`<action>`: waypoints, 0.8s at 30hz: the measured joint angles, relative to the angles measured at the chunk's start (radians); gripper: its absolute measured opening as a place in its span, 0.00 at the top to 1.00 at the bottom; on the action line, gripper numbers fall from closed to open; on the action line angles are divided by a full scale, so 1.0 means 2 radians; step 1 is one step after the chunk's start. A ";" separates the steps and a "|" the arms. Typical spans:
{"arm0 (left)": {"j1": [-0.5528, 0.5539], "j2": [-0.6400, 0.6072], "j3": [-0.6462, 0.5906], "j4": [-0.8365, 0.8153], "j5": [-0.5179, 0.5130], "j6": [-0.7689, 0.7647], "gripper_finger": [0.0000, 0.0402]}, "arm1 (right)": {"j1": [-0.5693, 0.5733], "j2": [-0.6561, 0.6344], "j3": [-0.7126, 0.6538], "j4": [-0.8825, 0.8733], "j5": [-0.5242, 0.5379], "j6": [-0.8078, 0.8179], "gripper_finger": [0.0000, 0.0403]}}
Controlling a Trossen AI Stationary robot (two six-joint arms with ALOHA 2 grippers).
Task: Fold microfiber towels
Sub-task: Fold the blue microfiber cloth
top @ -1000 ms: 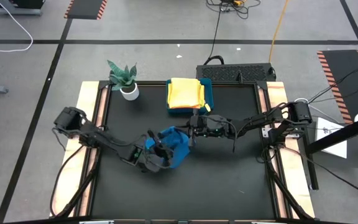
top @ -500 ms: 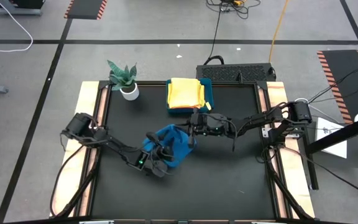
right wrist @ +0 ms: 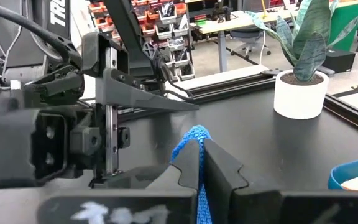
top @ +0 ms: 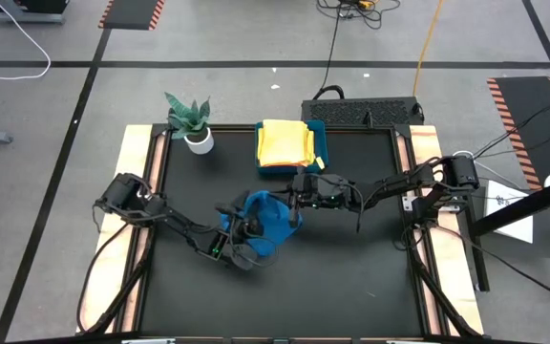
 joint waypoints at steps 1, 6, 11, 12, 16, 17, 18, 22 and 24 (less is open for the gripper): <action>0.000 0.000 0.000 0.010 0.001 -0.006 0.41 | 0.000 0.000 0.000 -0.001 0.000 0.000 0.99; -0.011 -0.013 0.000 0.098 0.026 -0.023 0.41 | 0.000 0.000 0.000 -0.005 0.000 0.000 0.99; -0.028 -0.045 0.000 0.148 0.080 -0.070 0.41 | 0.000 0.000 0.000 -0.009 0.000 0.000 0.99; -0.029 -0.051 0.000 0.147 0.087 -0.086 0.41 | 0.000 0.000 0.000 -0.009 0.000 0.000 0.99; -0.027 -0.056 0.000 0.141 0.148 -0.147 0.41 | 0.000 0.000 0.000 -0.007 0.000 0.000 0.99; -0.024 -0.055 0.000 0.135 0.168 -0.161 0.41 | 0.000 0.000 0.000 -0.007 0.001 0.000 0.99; -0.020 -0.052 0.000 0.131 0.186 -0.177 0.41 | 0.000 0.000 0.000 -0.007 0.001 0.000 0.99; -0.004 -0.041 0.000 0.077 0.188 -0.252 0.41 | 0.000 0.000 0.000 -0.007 0.001 0.000 0.99; -0.001 -0.041 0.000 0.051 0.160 -0.284 0.41 | 0.000 0.000 0.000 -0.009 0.001 0.000 0.99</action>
